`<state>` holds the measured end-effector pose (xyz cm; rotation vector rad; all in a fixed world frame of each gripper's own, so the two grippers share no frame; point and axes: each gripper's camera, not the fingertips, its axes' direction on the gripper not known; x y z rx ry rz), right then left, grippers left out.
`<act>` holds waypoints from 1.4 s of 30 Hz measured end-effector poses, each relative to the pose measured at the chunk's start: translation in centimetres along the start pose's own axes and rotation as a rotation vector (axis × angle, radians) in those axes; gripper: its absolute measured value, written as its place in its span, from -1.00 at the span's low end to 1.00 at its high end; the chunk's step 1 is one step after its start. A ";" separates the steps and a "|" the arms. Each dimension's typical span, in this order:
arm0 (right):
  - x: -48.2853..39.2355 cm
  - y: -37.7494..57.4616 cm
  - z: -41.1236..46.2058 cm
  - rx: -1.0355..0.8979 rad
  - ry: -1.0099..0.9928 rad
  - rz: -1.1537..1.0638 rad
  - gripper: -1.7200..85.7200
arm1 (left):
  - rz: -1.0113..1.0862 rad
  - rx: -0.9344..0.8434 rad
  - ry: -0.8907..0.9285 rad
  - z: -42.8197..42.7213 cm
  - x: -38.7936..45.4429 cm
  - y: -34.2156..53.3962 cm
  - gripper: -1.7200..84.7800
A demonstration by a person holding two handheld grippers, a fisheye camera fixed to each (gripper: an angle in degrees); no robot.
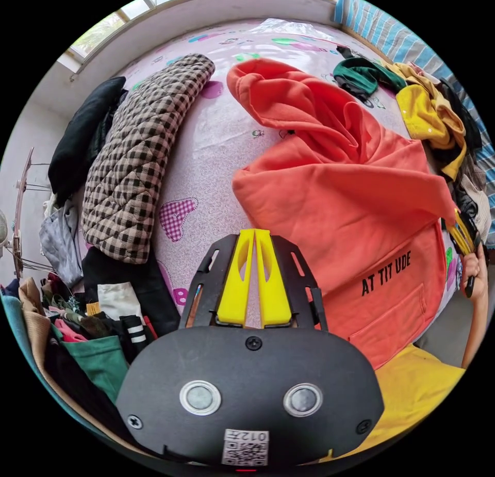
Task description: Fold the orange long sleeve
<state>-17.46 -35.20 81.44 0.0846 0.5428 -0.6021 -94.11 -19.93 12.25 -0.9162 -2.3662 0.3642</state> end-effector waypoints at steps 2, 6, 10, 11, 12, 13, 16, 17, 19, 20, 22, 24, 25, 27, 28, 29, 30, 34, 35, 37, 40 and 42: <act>0.8 0.0 0.0 0.001 0.034 -0.012 -0.87 | -0.011 -0.026 -0.004 0.9 -0.2 -1.5 -0.95; 1.6 0.3 0.5 -0.013 0.061 -0.041 -0.87 | 0.027 -0.046 0.074 1.6 1.0 -4.2 -0.95; 0.8 0.7 1.9 -0.023 0.106 -0.161 -0.86 | 0.173 0.050 0.072 0.7 4.7 -6.2 -0.95; 0.7 0.9 2.3 -0.030 0.130 -0.180 -0.86 | 0.148 0.058 0.044 0.8 4.7 -6.4 -0.95; 0.6 1.0 2.6 -0.036 0.137 -0.188 -0.86 | 0.131 0.051 0.039 0.9 4.5 -6.6 -0.95; 0.5 1.1 3.1 -0.059 0.150 -0.207 -0.85 | 0.104 0.015 0.057 1.4 4.0 -6.9 -0.95; -1.3 2.2 4.3 -0.140 0.280 -0.388 -0.82 | 0.117 -0.018 0.092 1.8 3.7 -7.1 -0.96; -2.6 3.2 4.6 -0.154 0.367 -0.514 -0.81 | 0.141 -0.023 0.090 1.8 4.1 -7.1 -0.96; -4.5 4.8 4.7 -0.125 0.533 -0.711 -0.79 | 0.160 -0.031 0.036 1.7 4.9 -7.1 -0.95; -5.6 5.7 4.6 -0.085 0.620 -0.820 -0.79 | 0.163 -0.033 -0.015 1.6 5.5 -7.1 -0.95; -7.5 7.1 4.9 -0.077 0.644 -0.988 -0.79 | 0.168 -0.014 -0.077 0.9 6.4 -7.2 -0.95; -9.3 8.6 6.4 -0.167 0.624 -1.153 -0.79 | 0.220 0.067 -0.080 -0.7 8.0 -7.1 -0.95; -10.5 9.6 7.9 -0.222 0.658 -1.264 -0.78 | 0.289 0.111 -0.071 -1.7 9.6 -7.1 -0.95; -11.8 10.4 10.4 -0.282 0.734 -1.406 -0.77 | 0.380 0.110 -0.122 -2.5 12.5 -7.6 -0.95; -12.5 10.2 12.0 -0.310 0.767 -1.449 -0.77 | 0.443 0.102 -0.162 -3.0 14.6 -8.0 -0.95; -13.1 9.5 13.5 -0.338 0.804 -1.460 -0.77 | 0.511 0.127 -0.157 -3.9 17.0 -8.1 -0.95; -13.4 9.0 14.2 -0.354 0.819 -1.453 -0.77 | 0.543 0.146 -0.134 -4.4 18.3 -8.0 -0.95; -13.5 6.2 19.2 -0.542 0.807 -1.332 -0.76 | 0.756 0.108 0.036 -4.8 27.9 -7.7 -0.95; -13.1 6.1 20.5 -0.584 0.811 -1.307 -0.76 | 0.778 0.054 0.032 -3.6 30.4 -7.6 -0.96; -12.2 6.6 22.4 -0.638 0.843 -1.289 -0.77 | 0.774 -0.015 -0.021 -1.3 33.3 -7.2 -0.96; -11.5 9.2 24.3 -0.657 0.931 -1.376 -0.83 | 0.730 -0.106 -0.130 1.8 36.2 -6.3 -0.96; -12.6 11.2 24.3 -0.564 0.979 -1.464 -0.86 | 0.707 -0.070 -0.150 1.3 37.1 -5.7 -0.96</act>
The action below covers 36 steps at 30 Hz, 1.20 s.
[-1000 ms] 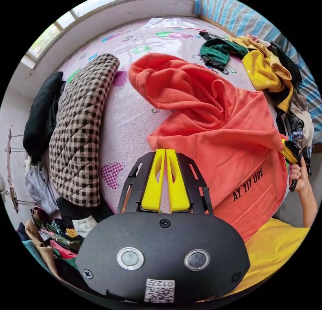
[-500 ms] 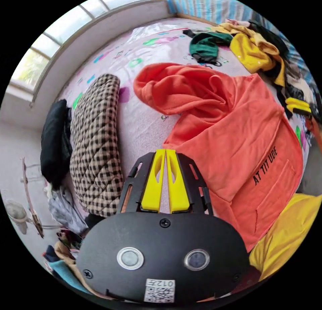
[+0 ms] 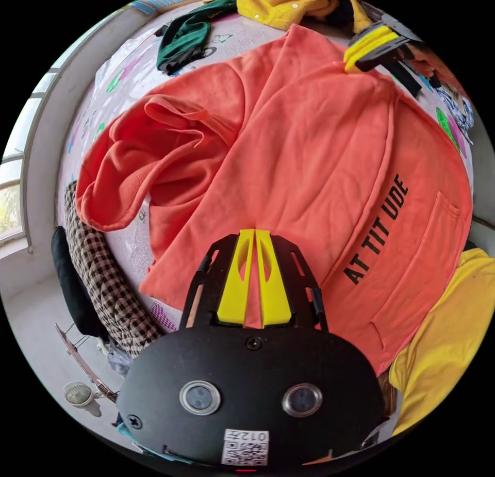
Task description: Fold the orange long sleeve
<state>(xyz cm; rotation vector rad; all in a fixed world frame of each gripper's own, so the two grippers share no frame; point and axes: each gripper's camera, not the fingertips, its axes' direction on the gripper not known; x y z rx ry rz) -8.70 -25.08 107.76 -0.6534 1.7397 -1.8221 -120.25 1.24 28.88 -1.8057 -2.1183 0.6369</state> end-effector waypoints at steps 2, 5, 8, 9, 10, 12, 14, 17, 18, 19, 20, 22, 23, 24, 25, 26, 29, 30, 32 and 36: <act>-1.7 -0.2 -3.3 0.128 0.109 -0.022 -0.87 | -0.014 0.006 -0.007 -0.7 1.0 0.0 -0.96; -3.3 -1.1 -3.6 0.155 0.201 -0.042 -0.86 | -0.072 0.030 0.012 -1.3 1.8 0.2 -0.96; -3.6 -2.6 1.5 -0.028 0.229 -0.031 -0.83 | -0.100 0.035 0.021 -2.2 2.7 0.6 -0.96; -3.4 -2.7 2.1 -0.040 0.221 -0.018 -0.82 | -0.109 0.039 0.025 -2.4 2.8 0.7 -0.96; -2.7 -2.6 2.1 -0.004 0.181 0.041 -0.80 | -0.141 0.049 0.039 -3.1 2.8 1.3 -0.96; -0.7 -1.9 0.7 0.081 0.058 0.196 -0.79 | -0.243 0.051 0.012 -4.5 2.4 2.8 -0.96; 1.9 0.5 -1.8 0.252 -0.081 0.396 -0.82 | -0.404 0.108 -0.034 -7.0 1.7 6.4 -0.96; 2.7 4.0 -3.7 0.424 -0.112 0.524 -0.89 | -0.580 0.127 0.021 -7.7 1.0 10.9 -0.95; 2.3 4.1 -3.6 0.433 -0.131 0.500 -0.89 | -0.607 0.128 0.046 -7.6 1.0 11.6 -0.95; 1.2 3.9 -3.0 0.417 -0.166 0.428 -0.91 | -0.647 0.142 0.102 -7.4 1.2 12.6 -0.95; -0.2 3.0 -1.8 0.354 -0.166 0.347 -0.92 | -0.654 0.153 0.149 -7.2 1.9 13.0 -0.95; -2.2 1.5 0.7 0.229 -0.086 0.264 -0.94 | -0.639 0.117 0.139 -6.8 3.5 12.6 -0.95; -3.3 0.7 2.5 0.151 -0.009 0.211 -0.95 | -0.621 0.083 0.085 -6.7 4.7 12.0 -0.95; -3.6 0.4 3.5 0.103 0.043 0.192 -0.95 | -0.607 0.065 0.058 -6.5 5.4 11.6 -0.95; -4.2 -0.2 5.8 -0.008 0.153 0.162 -0.95 | -0.570 0.027 0.012 -6.0 6.9 10.8 -0.95; -5.0 -0.2 5.9 0.061 0.206 0.115 -0.95 | -0.552 0.014 -0.064 -5.9 8.4 10.2 -0.95; -6.4 -1.3 7.2 0.038 0.304 0.094 -0.95 | -0.462 -0.023 -0.303 -6.3 13.0 8.8 -0.95; -6.7 -1.5 7.5 0.036 0.320 0.094 -0.95 | -0.448 -0.030 -0.343 -6.3 13.9 8.6 -0.95; -6.6 -2.2 7.7 0.004 0.342 0.103 -0.95 | -0.448 -0.026 -0.415 -6.6 15.8 8.9 -0.95; -7.2 -4.2 3.7 0.124 0.318 0.159 -0.96 | -0.487 -0.004 -0.376 -7.2 16.3 10.0 -0.95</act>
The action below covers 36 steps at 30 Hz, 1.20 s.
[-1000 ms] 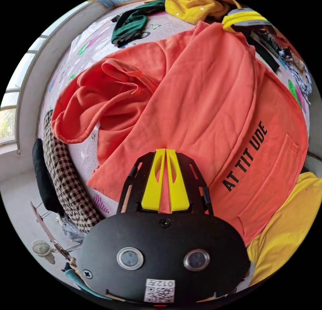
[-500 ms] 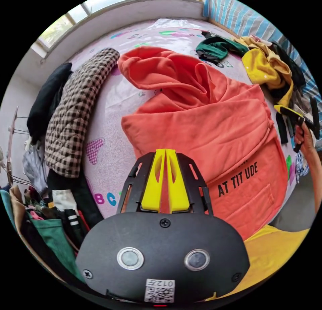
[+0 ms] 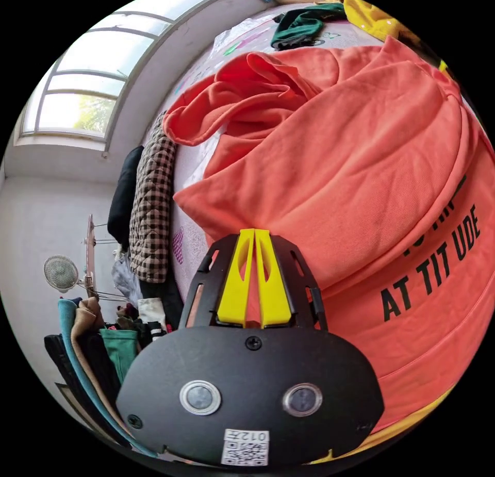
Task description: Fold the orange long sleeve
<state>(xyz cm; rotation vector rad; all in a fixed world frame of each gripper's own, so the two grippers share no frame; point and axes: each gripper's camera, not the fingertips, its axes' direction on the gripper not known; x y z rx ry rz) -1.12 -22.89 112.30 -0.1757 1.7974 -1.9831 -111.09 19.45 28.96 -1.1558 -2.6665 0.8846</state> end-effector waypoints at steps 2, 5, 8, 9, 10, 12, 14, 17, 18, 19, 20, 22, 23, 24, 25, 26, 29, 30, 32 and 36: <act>-3.1 -3.2 -3.5 0.161 -0.018 -0.103 -0.95 | 0.032 0.002 -0.025 -0.3 0.6 0.6 -0.95; -7.5 -10.7 -4.3 0.110 -0.367 -0.235 -0.94 | 0.063 0.001 -0.087 -0.6 1.7 1.4 -0.95; -11.2 -19.1 -1.8 -0.055 -0.704 -0.217 -0.94 | 0.060 0.002 -0.110 -0.6 1.9 2.3 -0.96; -11.9 -20.7 -1.0 -0.095 -0.743 -0.205 -0.94 | 0.057 0.005 -0.107 -0.6 1.8 2.5 -0.96; -13.4 -23.4 0.6 -0.165 -0.750 -0.196 -0.94 | 0.065 0.012 -0.099 -0.6 1.5 3.0 -0.96; -15.8 -26.5 3.2 -0.259 -0.673 -0.221 -0.95 | 0.043 0.015 -0.063 -0.9 0.1 3.8 -0.96; -18.3 -28.8 6.7 -0.416 -0.660 -0.272 -0.95 | -0.132 0.062 0.040 -1.7 -4.3 5.3 -0.96; -19.6 -30.4 9.9 -0.511 -0.681 -0.285 -0.95 | -0.329 0.117 0.061 -1.3 -9.4 6.8 -0.96; -19.7 -30.7 10.5 -0.530 -0.692 -0.285 -0.95 | -0.336 0.123 0.062 -0.9 -9.9 6.8 -0.96; -19.9 -31.2 11.6 -0.561 -0.706 -0.282 -0.95 | -0.322 0.137 0.070 0.1 -10.6 6.5 -0.96; -20.1 -31.7 12.6 -0.591 -0.714 -0.288 -0.95 | -0.295 0.142 0.086 1.4 -11.0 6.0 -0.96; -20.2 -32.4 13.8 -0.619 -0.726 -0.294 -0.95 | -0.275 0.125 0.140 3.8 -11.2 5.2 -0.96; -20.3 -32.9 14.6 -0.637 -0.733 -0.302 -0.95 | -0.275 0.119 0.213 5.4 -11.3 4.9 -0.96; -20.3 -33.2 14.9 -0.639 -0.736 -0.308 -0.95 | -0.275 0.122 0.252 6.1 -11.4 4.9 -0.96; -20.3 -33.6 15.5 -0.642 -0.753 -0.320 -0.95 | -0.274 0.129 0.323 7.3 -11.3 4.9 -0.96; -20.4 -33.9 16.3 -0.657 -0.778 -0.338 -0.95 | -0.268 0.139 0.361 8.2 -11.1 4.9 -0.96; -20.1 -34.0 18.3 -0.638 -0.841 -0.335 -0.95 | -0.209 0.135 0.353 9.7 -10.0 4.3 -0.97; -19.9 -34.0 18.8 -0.632 -0.874 -0.310 -0.95 | -0.186 0.133 0.360 9.9 -9.7 4.1 -0.97; -18.2 -33.6 20.8 -0.601 -0.993 -0.070 -0.95 | -0.147 0.136 0.317 10.7 -8.8 3.6 -0.97; -17.4 -33.0 22.2 -0.613 -1.065 -0.062 -0.95 | -0.221 0.160 0.354 13.0 -9.4 4.3 -0.97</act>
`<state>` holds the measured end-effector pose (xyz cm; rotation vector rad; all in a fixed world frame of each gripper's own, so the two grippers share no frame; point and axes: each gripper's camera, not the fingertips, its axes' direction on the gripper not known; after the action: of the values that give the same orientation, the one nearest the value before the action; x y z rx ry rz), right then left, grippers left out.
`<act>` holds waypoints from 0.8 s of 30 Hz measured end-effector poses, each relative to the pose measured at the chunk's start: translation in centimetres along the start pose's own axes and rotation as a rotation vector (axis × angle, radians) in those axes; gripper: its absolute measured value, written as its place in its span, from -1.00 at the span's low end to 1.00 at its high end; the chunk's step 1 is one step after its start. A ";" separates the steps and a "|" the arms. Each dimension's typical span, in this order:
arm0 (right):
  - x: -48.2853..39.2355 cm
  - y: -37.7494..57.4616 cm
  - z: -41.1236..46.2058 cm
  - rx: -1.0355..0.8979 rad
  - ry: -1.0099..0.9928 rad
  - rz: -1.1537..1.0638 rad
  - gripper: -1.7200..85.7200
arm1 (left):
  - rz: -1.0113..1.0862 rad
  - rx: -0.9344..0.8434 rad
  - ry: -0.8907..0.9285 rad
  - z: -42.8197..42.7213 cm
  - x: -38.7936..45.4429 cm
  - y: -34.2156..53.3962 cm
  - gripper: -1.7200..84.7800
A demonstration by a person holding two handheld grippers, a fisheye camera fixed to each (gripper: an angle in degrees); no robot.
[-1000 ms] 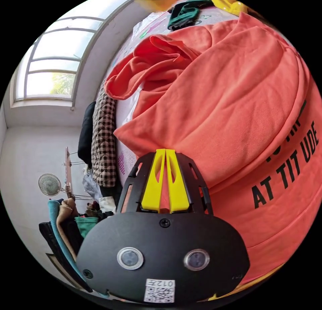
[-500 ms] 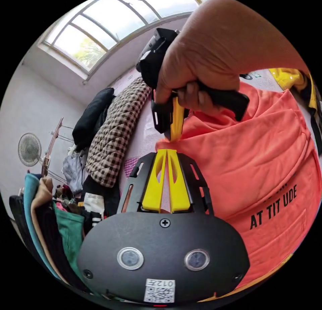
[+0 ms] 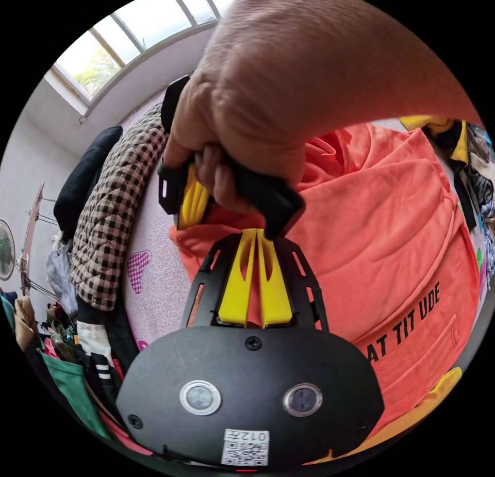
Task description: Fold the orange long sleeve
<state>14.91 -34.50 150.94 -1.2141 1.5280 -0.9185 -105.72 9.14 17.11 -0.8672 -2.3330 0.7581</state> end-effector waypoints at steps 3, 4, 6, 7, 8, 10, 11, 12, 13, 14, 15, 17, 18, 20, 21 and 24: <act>-0.5 0.5 -1.4 -0.015 0.061 -0.072 -0.95 | -0.013 0.027 0.006 1.3 -0.7 0.3 -0.97; -1.3 1.1 -2.5 0.019 0.093 -0.109 -0.95 | -0.001 0.032 0.005 1.7 -1.0 0.3 -0.96; -3.1 2.8 -4.7 0.112 0.163 -0.201 -0.94 | 0.031 0.020 0.009 2.0 -1.6 0.1 -0.96; -4.1 4.4 -6.0 0.166 0.211 -0.264 -0.94 | 0.045 0.020 0.024 1.5 -2.5 0.0 -0.96; -4.8 6.4 -7.1 0.216 0.253 -0.314 -0.94 | 0.019 0.072 0.062 0.4 -4.1 0.3 -0.96; -4.9 9.6 -7.8 0.237 0.302 -0.378 -0.94 | -0.049 0.157 0.128 -0.8 -7.2 0.9 -0.96; -4.3 11.8 -7.7 0.246 0.345 -0.396 -0.94 | -0.112 0.166 0.138 -0.6 -9.4 0.9 -0.96; -3.9 12.9 -7.5 0.246 0.366 -0.406 -0.94 | -0.134 0.150 0.148 -0.1 -10.4 0.6 -0.96; -2.9 14.8 -6.7 0.233 0.402 -0.417 -0.94 | -0.148 0.113 0.189 1.1 -12.1 0.0 -0.96; -1.7 16.3 -6.0 0.240 0.427 -0.392 -0.94 | -0.145 0.105 0.220 2.2 -13.5 -0.8 -0.96; -1.1 17.0 -5.7 0.248 0.428 -0.380 -0.94 | -0.138 0.113 0.225 2.7 -14.0 -1.2 -0.96; 0.9 18.9 -4.6 0.266 0.348 -0.348 -0.94 | -0.036 0.132 0.237 4.6 -15.1 -3.3 -0.96; 1.2 19.3 -4.4 0.272 0.328 -0.343 -0.94 | 0.011 0.128 0.252 5.1 -15.2 -4.0 -0.96; 1.6 20.6 -3.6 0.306 0.272 -0.345 -0.94 | 0.213 0.057 0.220 7.3 -14.7 -6.7 -0.96; 1.5 20.8 -3.4 0.311 0.259 -0.348 -0.94 | 0.256 0.039 0.204 7.8 -14.5 -7.4 -0.96; 0.6 21.1 -2.1 0.290 0.176 -0.389 -0.94 | 0.410 -0.025 0.261 9.3 -14.4 -10.7 -0.96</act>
<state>7.25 -30.28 131.57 -1.2618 1.2523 -1.4820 -106.70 -10.74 13.58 -1.3922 -1.9618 0.7251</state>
